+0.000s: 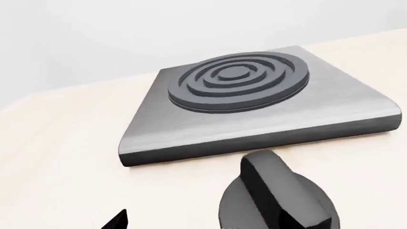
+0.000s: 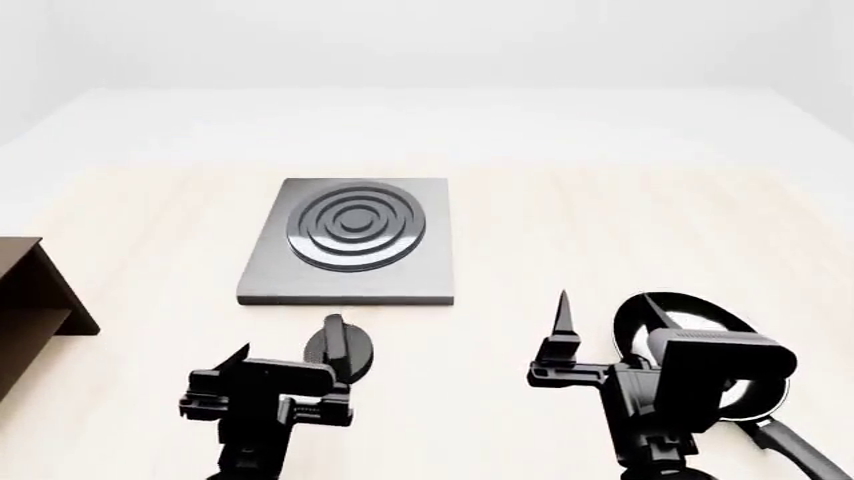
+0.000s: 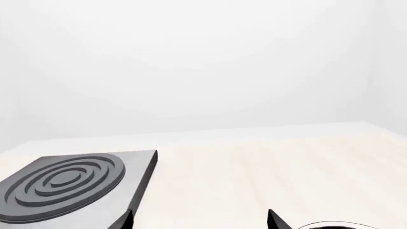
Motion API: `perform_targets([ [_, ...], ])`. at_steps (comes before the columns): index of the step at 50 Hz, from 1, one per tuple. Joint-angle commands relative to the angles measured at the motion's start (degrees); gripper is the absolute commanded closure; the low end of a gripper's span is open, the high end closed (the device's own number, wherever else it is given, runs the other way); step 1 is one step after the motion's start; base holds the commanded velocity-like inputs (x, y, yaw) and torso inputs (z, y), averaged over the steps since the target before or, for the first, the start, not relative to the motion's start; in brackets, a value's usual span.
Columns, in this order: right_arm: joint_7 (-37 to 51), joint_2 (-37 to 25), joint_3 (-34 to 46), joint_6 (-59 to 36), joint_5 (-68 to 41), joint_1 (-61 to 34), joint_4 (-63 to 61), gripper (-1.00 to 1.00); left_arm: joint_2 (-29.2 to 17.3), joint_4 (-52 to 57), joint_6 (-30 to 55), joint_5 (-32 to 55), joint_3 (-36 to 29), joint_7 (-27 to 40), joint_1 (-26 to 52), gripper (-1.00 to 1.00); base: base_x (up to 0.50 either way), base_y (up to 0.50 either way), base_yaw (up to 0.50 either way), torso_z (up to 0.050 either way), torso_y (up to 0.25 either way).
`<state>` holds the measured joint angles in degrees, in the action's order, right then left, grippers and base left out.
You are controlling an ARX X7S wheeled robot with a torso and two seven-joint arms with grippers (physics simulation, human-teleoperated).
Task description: Turn on the stove and put the frying pan on it.
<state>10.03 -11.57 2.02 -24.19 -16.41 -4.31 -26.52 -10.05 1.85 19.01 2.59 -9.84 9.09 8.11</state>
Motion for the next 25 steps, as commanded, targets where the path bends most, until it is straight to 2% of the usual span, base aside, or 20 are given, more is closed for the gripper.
perform_targets([
  [1,0.6,-0.6,-0.1,0.5,-0.8,0.0,0.5,-1.00,0.7,2.4,1.8,-0.2,-3.9,-1.4,0.3,-1.00,0.00,0.00,0.00,0.000,0.000],
  [9,1.0,-1.0,0.2,1.1,-0.9,0.0,1.0,-1.00,0.7,8.5,5.1,1.1,-5.0,-2.5,0.4,-1.00,0.00,0.00,0.00,0.000,0.000],
  [17,1.1,-1.6,0.3,-0.7,-1.8,-1.0,0.3,-1.00,-0.5,21.0,11.2,4.6,-1.0,-1.9,-0.5,-1.00,0.00,0.00,0.00,0.000,0.000],
  [25,0.8,-4.7,1.1,-11.1,-4.8,-6.9,-3.9,-1.00,-2.4,29.2,16.0,7.0,2.4,-1.4,-2.0,-1.00,0.00,0.00,0.00,0.000,0.000],
])
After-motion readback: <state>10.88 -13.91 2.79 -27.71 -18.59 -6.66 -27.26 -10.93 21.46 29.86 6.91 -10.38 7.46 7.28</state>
